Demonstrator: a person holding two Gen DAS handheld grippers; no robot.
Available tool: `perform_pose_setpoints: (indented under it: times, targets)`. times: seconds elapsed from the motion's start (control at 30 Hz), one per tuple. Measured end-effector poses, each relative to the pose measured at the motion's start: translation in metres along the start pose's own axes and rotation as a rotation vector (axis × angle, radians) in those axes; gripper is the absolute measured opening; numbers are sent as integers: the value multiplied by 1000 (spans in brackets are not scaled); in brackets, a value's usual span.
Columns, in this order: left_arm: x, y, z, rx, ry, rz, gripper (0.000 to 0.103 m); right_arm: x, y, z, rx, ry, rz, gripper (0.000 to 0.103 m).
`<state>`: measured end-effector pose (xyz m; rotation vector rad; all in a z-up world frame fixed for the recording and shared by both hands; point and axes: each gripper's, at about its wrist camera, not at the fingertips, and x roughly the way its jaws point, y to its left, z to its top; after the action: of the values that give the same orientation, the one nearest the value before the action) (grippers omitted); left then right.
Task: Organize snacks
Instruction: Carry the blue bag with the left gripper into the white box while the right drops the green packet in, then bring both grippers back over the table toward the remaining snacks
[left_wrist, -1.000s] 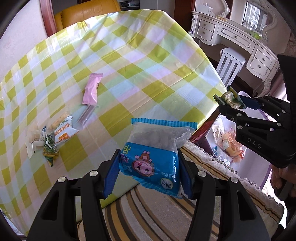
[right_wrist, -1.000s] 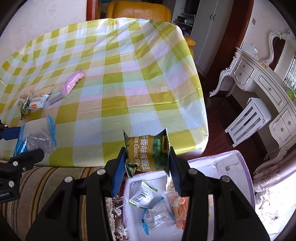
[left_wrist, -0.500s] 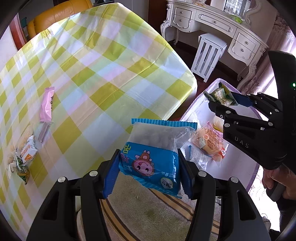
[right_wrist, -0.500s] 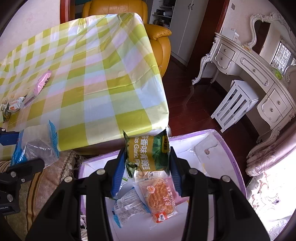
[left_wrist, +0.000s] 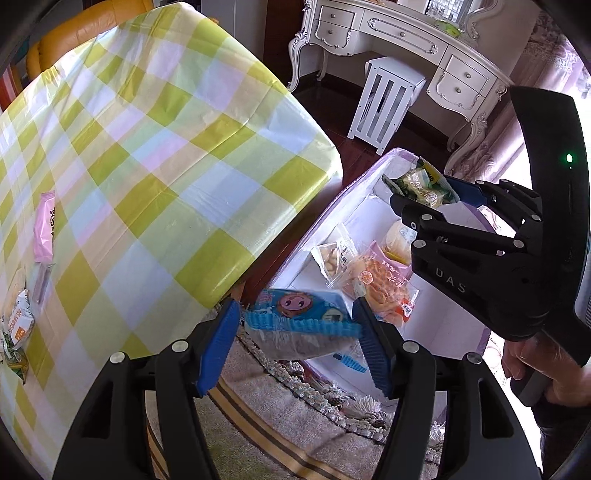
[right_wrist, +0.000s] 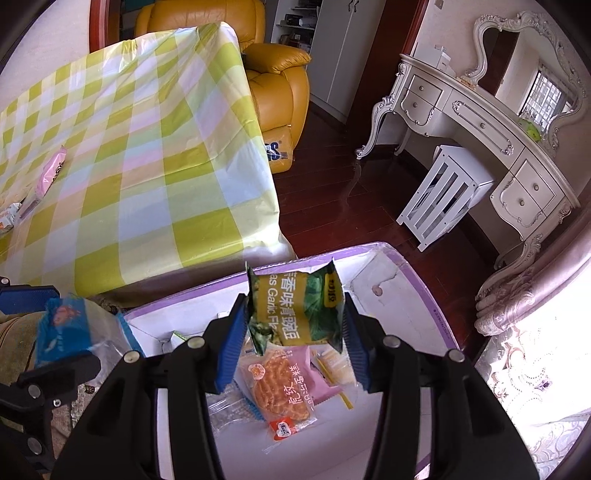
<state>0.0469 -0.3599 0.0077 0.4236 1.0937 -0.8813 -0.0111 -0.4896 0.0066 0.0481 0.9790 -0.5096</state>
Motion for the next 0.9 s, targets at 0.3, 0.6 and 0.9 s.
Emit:
perform_pose_setpoints:
  times: [0.3,0.6,0.9]
  targets:
    - [-6,10,-2,-37,-21,18,72,-5,6,3,-19,-17,-25,66]
    - [-18,25,-9,-68,-56,48,76,-14,23,10,-58,-33,-24,68]
    - [-32,63,-19,-145,-96,114,76,-23,54,20,-105,-53,6,72]
